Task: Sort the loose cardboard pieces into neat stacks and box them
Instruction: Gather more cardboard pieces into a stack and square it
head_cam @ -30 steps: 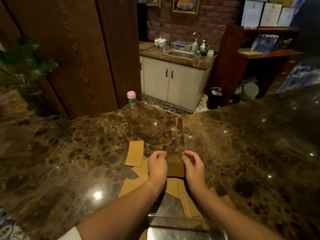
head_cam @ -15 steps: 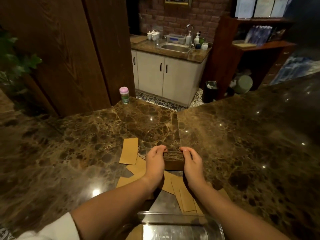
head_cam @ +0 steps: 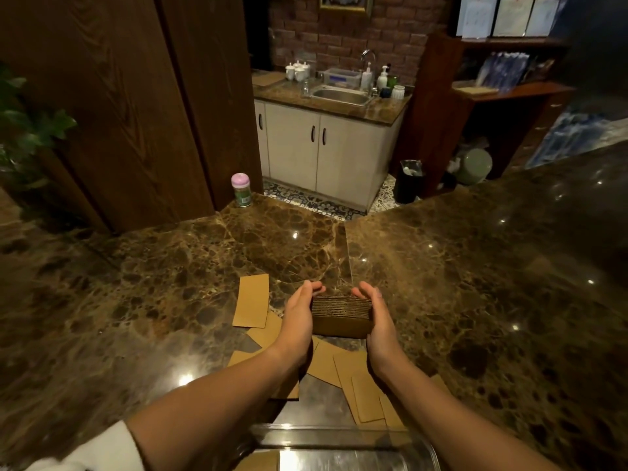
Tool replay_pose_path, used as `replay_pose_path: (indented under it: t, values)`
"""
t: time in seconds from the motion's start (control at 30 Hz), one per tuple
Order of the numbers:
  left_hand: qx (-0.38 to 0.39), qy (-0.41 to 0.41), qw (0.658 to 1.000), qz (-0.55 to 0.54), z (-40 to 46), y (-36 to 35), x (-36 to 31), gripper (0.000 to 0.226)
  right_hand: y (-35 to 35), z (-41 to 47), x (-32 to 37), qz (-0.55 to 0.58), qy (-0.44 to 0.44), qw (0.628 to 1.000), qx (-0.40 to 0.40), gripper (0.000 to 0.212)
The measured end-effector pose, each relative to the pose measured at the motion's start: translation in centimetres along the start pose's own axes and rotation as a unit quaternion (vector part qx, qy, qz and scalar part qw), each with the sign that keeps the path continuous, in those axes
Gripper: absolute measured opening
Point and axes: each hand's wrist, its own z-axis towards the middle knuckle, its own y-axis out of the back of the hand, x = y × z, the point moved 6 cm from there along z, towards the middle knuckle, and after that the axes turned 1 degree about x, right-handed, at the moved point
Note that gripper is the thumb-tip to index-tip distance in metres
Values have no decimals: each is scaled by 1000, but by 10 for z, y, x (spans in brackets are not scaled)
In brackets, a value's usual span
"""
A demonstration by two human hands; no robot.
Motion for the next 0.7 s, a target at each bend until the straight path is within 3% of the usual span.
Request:
replay_pose_path:
  t: [0.1,0.2,0.33,0.5,0.7]
  values:
    - [-4,7,1000,0,1,1,-6,42,1,-7,8,-163,25,982,89,61]
    - [-2,3,1000,17,0,-3,-20,41,-1,-11,27,-312,75,945,69,56]
    - [18,-45,999,-9,-5,-10,-59,32,-7,-19,64,-314,147,938,21,49]
    - [90,-125,988,12,-35,-21,-99,41,-16,-36,97,-228,183,956,5,52]
    - [56,-170,981,70,-70,-8,-89,34,-26,-55,94,-197,194,960,52,69]
